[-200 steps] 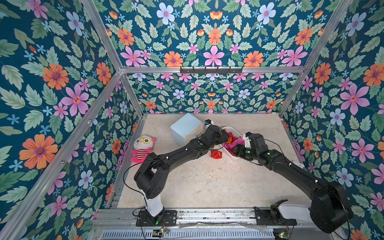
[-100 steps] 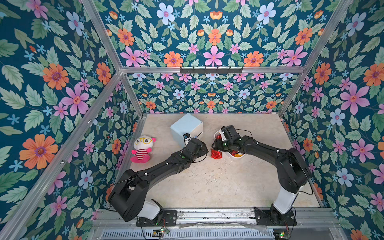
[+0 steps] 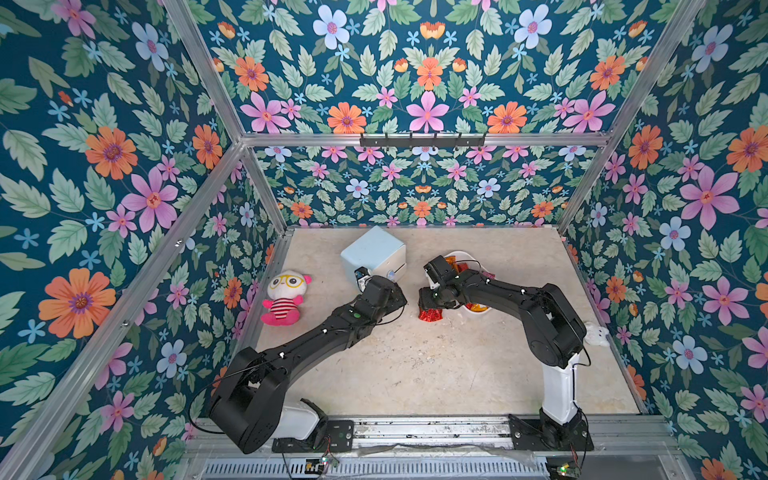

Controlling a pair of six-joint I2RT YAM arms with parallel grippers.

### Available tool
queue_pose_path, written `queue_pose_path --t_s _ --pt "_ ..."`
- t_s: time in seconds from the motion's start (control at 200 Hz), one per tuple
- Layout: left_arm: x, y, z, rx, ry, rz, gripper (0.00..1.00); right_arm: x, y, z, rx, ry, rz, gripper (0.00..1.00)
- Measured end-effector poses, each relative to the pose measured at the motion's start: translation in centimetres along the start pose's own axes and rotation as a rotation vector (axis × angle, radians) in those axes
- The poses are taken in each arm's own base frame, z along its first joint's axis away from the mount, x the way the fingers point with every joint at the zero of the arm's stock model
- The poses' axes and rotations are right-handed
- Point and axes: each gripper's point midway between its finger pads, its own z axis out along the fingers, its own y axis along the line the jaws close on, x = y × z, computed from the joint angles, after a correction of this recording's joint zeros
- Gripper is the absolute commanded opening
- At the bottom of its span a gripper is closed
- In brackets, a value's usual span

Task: Put the tea bags into the storage box
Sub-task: Pick up the tea bag from the center of the board.

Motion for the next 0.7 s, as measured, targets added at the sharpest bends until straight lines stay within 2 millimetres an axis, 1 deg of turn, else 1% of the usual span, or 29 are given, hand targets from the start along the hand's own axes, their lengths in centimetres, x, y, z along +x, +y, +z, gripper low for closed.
queue_pose_path --t_s 0.105,0.22,0.375,0.515,0.63,0.7 --pt "0.2 0.1 0.0 0.000 0.003 0.001 0.99 1.4 0.5 0.4 -0.009 0.029 -0.015 0.65" --pt "0.4 0.5 0.0 -0.006 0.007 0.002 0.99 2.6 0.1 0.7 -0.003 0.053 -0.007 0.68" --pt "0.7 0.9 0.0 -0.012 0.011 0.003 0.99 3.9 0.2 -0.9 -0.020 0.054 0.012 0.70" --pt "0.7 1.0 0.0 -0.014 0.012 0.003 0.99 4.2 1.4 -2.7 -0.084 0.026 0.016 0.72" --pt "0.7 1.0 0.0 -0.014 0.012 0.002 0.99 5.0 2.2 -3.2 -0.118 0.026 0.000 0.72" --pt "0.7 0.9 0.1 -0.012 0.012 -0.005 0.99 5.5 2.1 -3.0 -0.116 0.033 -0.004 0.71"
